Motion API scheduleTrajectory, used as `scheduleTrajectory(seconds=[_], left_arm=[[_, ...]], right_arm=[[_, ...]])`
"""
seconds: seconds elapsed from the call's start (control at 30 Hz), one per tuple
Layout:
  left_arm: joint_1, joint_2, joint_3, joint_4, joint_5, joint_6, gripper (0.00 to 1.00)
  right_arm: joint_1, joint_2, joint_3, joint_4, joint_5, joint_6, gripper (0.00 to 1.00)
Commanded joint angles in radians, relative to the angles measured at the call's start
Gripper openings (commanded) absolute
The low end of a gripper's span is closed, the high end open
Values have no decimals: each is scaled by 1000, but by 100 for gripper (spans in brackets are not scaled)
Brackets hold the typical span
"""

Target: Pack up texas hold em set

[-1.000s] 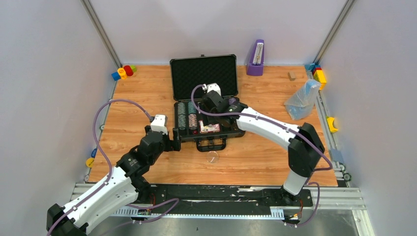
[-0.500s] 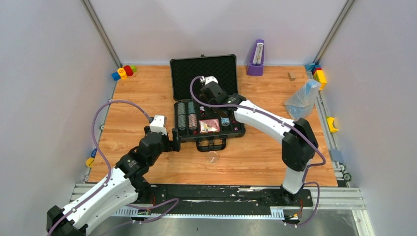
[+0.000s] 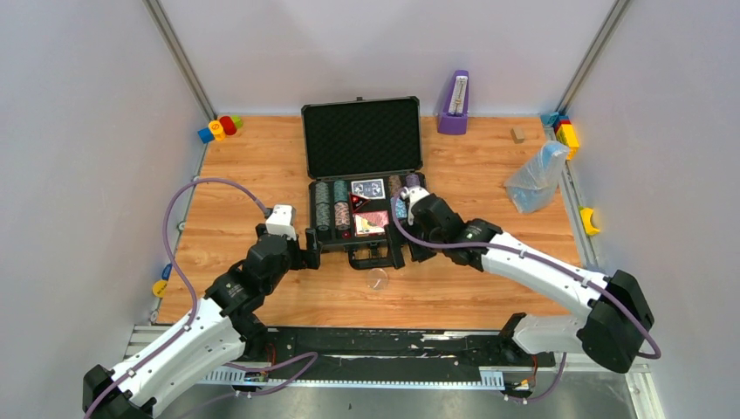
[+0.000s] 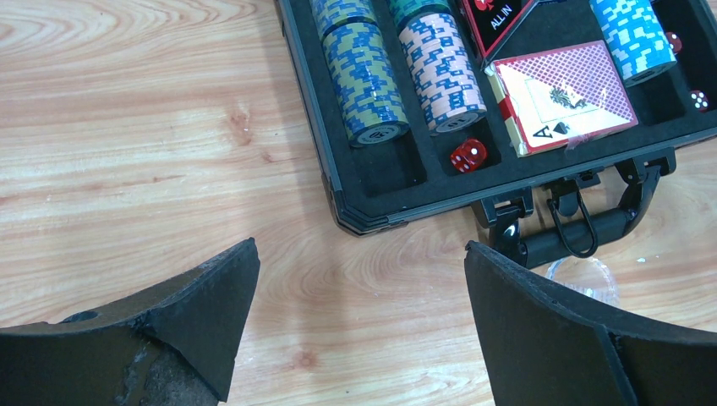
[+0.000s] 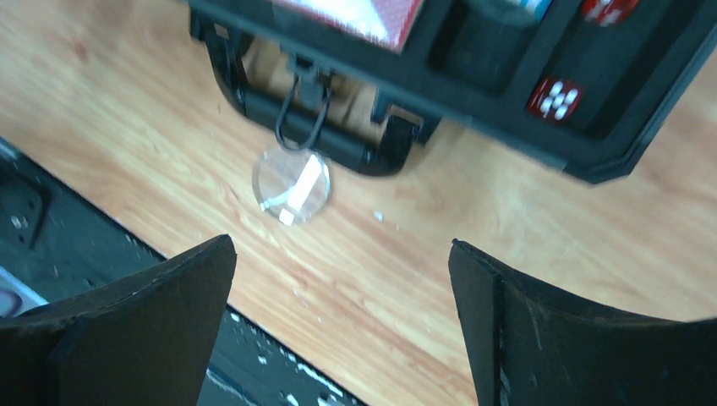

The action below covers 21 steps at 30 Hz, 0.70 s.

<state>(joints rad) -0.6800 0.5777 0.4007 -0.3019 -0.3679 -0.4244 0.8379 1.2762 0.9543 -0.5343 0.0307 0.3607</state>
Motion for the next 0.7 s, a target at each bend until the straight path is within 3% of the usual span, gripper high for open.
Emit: scheduleTrajectory(seconds=[0.0,0.23,0.4,0.67], left_arm=[[3,-5,-3,26,-7,-1,98],[3,-10,-3,23,-7,-1,98],[3,-16,-3,19,-9,-2,99],[3,-19,-4,18,-12,-2,100]], right_arm=[[17,-75,-91,46,-87,8,100],[59,-48,-96,48,-101,47,100],[142,54,-51,36,39,73,100],[205,240,40,52,59,90,100]])
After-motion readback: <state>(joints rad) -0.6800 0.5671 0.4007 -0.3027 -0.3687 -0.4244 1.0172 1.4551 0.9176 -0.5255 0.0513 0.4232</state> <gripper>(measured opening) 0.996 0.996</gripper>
